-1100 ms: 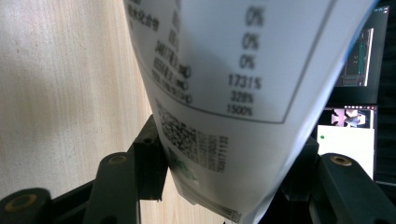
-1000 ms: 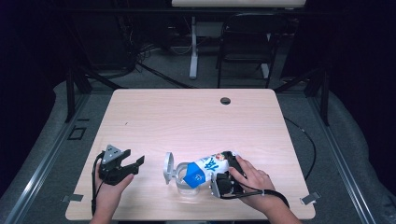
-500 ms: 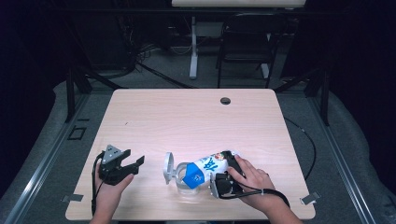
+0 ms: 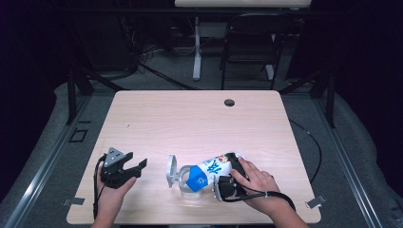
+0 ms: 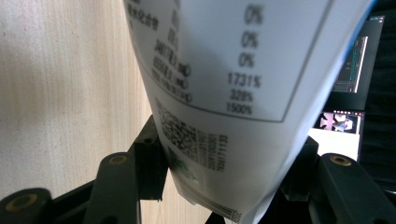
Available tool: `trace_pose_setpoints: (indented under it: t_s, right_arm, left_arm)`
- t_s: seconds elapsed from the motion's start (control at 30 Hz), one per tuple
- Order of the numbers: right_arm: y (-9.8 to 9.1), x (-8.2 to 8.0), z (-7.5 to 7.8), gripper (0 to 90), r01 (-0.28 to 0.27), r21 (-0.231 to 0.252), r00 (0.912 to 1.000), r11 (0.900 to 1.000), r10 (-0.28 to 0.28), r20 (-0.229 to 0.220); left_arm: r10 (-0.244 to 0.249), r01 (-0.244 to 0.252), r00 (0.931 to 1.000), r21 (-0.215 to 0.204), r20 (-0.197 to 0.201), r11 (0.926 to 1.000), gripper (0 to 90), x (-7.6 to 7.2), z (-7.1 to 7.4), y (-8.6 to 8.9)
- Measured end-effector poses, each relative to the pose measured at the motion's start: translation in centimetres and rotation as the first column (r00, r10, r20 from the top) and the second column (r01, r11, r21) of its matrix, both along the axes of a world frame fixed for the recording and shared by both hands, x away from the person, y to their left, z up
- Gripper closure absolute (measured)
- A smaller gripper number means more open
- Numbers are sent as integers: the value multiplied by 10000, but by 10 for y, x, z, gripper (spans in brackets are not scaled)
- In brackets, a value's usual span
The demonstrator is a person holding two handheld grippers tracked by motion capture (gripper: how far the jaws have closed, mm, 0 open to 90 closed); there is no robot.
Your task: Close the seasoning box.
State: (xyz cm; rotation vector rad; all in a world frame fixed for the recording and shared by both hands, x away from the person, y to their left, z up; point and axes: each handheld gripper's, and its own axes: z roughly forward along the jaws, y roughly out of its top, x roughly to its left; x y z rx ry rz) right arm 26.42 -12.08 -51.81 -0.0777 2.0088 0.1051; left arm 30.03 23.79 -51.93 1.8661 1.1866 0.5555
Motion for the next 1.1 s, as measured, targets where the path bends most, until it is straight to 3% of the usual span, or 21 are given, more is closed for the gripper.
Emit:
trace_pose_setpoints:
  t_s: [1.1]
  right_arm:
    - [4, -1, 4, 456, -4, -680, 9997, 9977, 21, 258]
  left_arm:
    - [-8, 8, 10000, 60, 6, 10000, 374, 0, 0, 1]
